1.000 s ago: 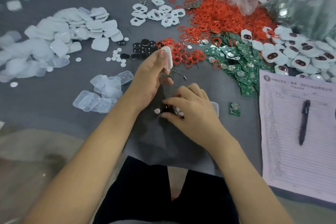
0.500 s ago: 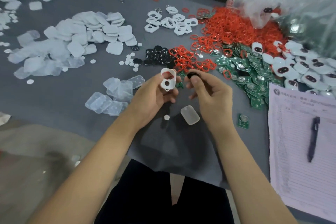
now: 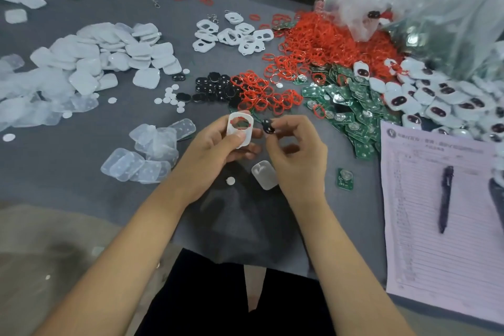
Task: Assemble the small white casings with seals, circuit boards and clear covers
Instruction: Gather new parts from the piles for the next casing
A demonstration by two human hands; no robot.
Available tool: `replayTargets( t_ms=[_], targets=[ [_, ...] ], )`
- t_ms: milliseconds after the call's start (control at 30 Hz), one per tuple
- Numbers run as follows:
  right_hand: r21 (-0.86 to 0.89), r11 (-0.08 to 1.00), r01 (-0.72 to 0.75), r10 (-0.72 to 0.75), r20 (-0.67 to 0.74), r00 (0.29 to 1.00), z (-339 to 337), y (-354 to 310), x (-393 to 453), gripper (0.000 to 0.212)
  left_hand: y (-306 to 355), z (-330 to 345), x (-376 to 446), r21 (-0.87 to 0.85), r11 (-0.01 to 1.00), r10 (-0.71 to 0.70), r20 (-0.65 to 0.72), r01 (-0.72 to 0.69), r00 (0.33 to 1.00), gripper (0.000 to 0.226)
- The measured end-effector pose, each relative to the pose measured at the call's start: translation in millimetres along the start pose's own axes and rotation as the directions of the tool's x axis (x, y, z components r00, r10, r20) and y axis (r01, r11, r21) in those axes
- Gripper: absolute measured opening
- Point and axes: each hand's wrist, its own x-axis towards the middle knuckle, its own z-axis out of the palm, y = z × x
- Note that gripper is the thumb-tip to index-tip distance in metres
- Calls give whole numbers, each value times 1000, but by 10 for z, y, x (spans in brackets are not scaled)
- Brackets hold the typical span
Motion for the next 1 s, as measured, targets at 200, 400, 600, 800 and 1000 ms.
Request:
replayTargets(
  t_ms=[200,400,600,800,1000],
  targets=[
    [-59,998,31,-31,12,999,-2,0,-1,36,8,20,-52,86,995,47,20,-49,999,29],
    [-96,993,73,-71,23,997,2,6,-8,35,18,25,-43,42,999,30,-3,-30,1000,29],
    [-95,993,70,-68,23,997,-4,-29,-15,31,24,20,-37,34,999,6,16,-7,1000,32],
    [21,1000,18,-19,12,1000,5,-96,-50,22,2,19,-20,15,1000,10,15,-10,1000,30],
    [-37,993,110,-109,42,993,-23,-84,-30,11,-8,18,-5,-75,997,-11,7,11,1000,35]
  ],
)
